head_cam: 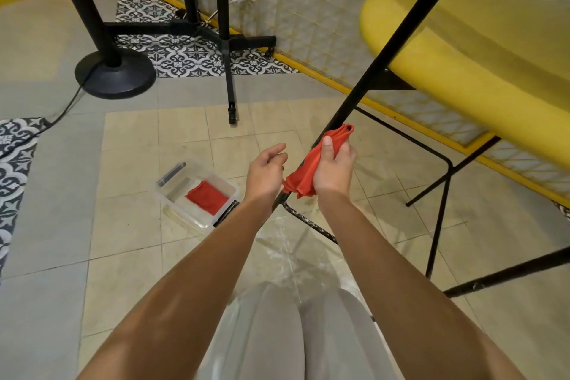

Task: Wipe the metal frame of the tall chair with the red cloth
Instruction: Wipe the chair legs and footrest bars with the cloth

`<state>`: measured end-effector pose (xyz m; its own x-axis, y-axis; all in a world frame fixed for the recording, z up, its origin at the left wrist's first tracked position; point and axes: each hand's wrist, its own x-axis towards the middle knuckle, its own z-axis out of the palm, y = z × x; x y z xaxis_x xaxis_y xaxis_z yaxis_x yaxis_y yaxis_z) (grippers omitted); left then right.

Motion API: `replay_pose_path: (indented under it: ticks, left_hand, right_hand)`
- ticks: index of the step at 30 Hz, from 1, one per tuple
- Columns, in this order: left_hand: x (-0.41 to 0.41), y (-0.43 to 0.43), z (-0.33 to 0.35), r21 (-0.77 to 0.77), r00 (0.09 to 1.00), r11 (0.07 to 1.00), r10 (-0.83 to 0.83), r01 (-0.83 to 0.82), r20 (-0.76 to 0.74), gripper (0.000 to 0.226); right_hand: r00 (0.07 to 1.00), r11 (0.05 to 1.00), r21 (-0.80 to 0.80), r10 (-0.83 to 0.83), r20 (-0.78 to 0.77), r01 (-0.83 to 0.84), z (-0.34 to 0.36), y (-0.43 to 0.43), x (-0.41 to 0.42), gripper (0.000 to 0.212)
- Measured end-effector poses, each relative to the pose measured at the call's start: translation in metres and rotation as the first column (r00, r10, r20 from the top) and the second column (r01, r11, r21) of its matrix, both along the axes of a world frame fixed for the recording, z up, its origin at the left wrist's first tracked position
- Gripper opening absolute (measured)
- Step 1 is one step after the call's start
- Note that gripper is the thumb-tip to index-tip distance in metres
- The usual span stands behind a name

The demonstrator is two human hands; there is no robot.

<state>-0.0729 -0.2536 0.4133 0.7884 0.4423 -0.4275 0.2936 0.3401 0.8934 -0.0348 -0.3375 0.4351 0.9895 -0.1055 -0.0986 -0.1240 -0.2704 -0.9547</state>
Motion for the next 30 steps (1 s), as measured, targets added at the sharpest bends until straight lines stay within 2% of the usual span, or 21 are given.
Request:
replay_pose_path:
  ticks: [6, 11, 16, 23, 27, 30]
  left_hand:
    - [0.005, 0.001, -0.022, -0.095, 0.999, 0.995, 0.042, -0.044, -0.026, 0.023]
    - [0.008, 0.004, -0.037, -0.144, 0.996, 0.987, 0.056, -0.066, -0.073, 0.025]
    - [0.007, 0.003, -0.057, -0.160, 0.994, 0.986, 0.026, -0.042, -0.102, 0.023]
    - [0.009, 0.003, -0.069, -0.150, 0.993, 0.988, 0.022, -0.040, -0.118, 0.020]
    - [0.010, 0.003, -0.070, -0.134, 0.993, 0.990, 0.027, -0.043, -0.118, 0.020]
    - [0.008, 0.003, -0.067, -0.124, 0.992, 0.991, 0.027, -0.042, -0.124, 0.020]
  right_hand:
    - [0.991, 0.993, 0.002, -0.114, 0.063, 0.114, -0.037, 0.016, -0.010, 0.037]
    - [0.978, 0.980, -0.021, -0.197, 0.072, 0.199, -0.067, 0.024, -0.009, 0.022]
    - [0.985, 0.982, -0.075, -0.171, 0.024, 0.173, -0.091, 0.022, -0.010, 0.021]
    - [0.987, 0.986, -0.143, -0.107, -0.122, 0.090, -0.113, 0.021, -0.011, 0.022]
    - [0.984, 0.992, -0.115, -0.063, -0.169, 0.044, -0.111, 0.018, -0.010, 0.013]
    - [0.965, 0.997, -0.076, -0.022, -0.263, 0.002, -0.108, 0.016, -0.008, 0.009]
